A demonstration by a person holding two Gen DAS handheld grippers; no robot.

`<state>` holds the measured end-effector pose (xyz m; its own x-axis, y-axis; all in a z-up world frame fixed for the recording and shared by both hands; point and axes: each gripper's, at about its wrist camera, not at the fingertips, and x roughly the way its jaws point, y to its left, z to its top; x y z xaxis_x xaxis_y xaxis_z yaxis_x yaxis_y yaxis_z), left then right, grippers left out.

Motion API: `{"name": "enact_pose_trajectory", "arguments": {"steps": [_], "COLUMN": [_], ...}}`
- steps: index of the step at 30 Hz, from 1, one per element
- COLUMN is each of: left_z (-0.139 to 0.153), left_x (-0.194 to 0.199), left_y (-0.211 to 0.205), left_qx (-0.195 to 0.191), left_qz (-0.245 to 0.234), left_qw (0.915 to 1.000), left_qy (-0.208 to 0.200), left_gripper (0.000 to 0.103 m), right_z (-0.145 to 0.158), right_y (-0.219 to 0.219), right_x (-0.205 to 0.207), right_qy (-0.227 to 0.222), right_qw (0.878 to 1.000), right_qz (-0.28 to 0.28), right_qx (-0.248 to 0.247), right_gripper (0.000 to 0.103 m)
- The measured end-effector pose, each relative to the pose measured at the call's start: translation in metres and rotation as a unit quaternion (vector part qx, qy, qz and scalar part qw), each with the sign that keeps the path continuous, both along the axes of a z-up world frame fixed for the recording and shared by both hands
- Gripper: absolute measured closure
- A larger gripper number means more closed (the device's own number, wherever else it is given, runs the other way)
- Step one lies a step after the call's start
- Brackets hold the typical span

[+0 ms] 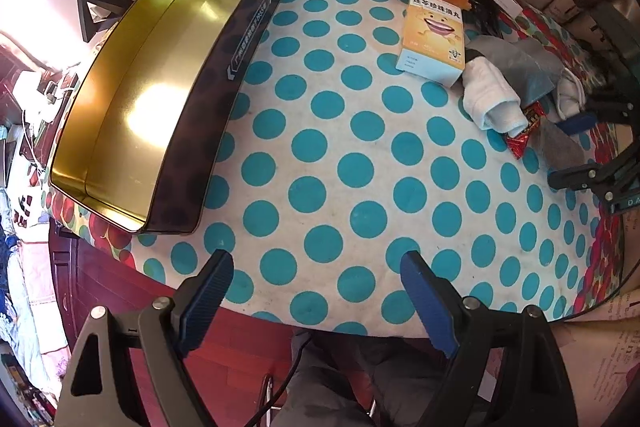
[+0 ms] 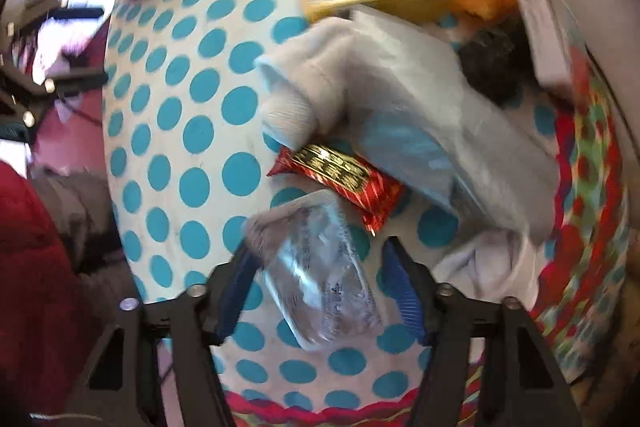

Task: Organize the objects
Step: 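Lower the right tool onto the silver pill blister pack and close it, then lift the silver blister pack up with the right tool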

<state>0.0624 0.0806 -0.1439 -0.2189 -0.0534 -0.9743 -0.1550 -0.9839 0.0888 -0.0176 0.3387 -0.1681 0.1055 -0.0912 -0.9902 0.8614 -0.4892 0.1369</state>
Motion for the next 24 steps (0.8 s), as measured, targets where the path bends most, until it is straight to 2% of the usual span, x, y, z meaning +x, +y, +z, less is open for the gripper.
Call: {"name": "enact_pose_trajectory", "arguments": {"steps": [3, 7, 9, 15, 19, 22, 24], "left_z": [0.0, 0.003, 0.005, 0.009, 0.013, 0.019, 0.022], "left_x": [-0.003, -0.006, -0.007, -0.015, -0.034, -0.048, -0.061], "left_y": [0.001, 0.007, 0.01, 0.013, 0.003, 0.024, 0.035], "left_qx": [0.003, 0.002, 0.005, 0.0, 0.001, 0.01, -0.003], "left_qz": [0.001, -0.01, -0.015, -0.019, -0.029, -0.055, -0.075], "left_qw": [1.0, 0.9999, 0.9999, 0.9997, 0.9992, 0.9976, 0.9957], "left_qy": [-0.002, 0.004, 0.006, 0.015, 0.028, 0.04, 0.054], "left_gripper": [0.015, 0.015, 0.015, 0.015, 0.015, 0.015, 0.015], "right_z": [0.002, 0.009, 0.011, 0.017, 0.026, 0.039, 0.044], "right_y": [0.016, 0.028, 0.032, 0.031, 0.053, 0.073, 0.083], "right_x": [-0.006, -0.006, -0.006, -0.005, -0.012, -0.017, -0.016], "right_qy": [-0.01, 0.013, 0.028, 0.057, 0.062, 0.057, 0.056], "right_qw": [0.999, 0.996, 0.995, 0.99, 0.979, 0.965, 0.957], "right_qz": [-0.036, -0.081, -0.094, -0.125, -0.192, -0.249, -0.275], "right_qx": [-0.021, -0.032, -0.029, -0.016, -0.03, -0.062, -0.074], "right_gripper": [0.05, 0.058, 0.062, 0.064, 0.064, 0.064, 0.064]}}
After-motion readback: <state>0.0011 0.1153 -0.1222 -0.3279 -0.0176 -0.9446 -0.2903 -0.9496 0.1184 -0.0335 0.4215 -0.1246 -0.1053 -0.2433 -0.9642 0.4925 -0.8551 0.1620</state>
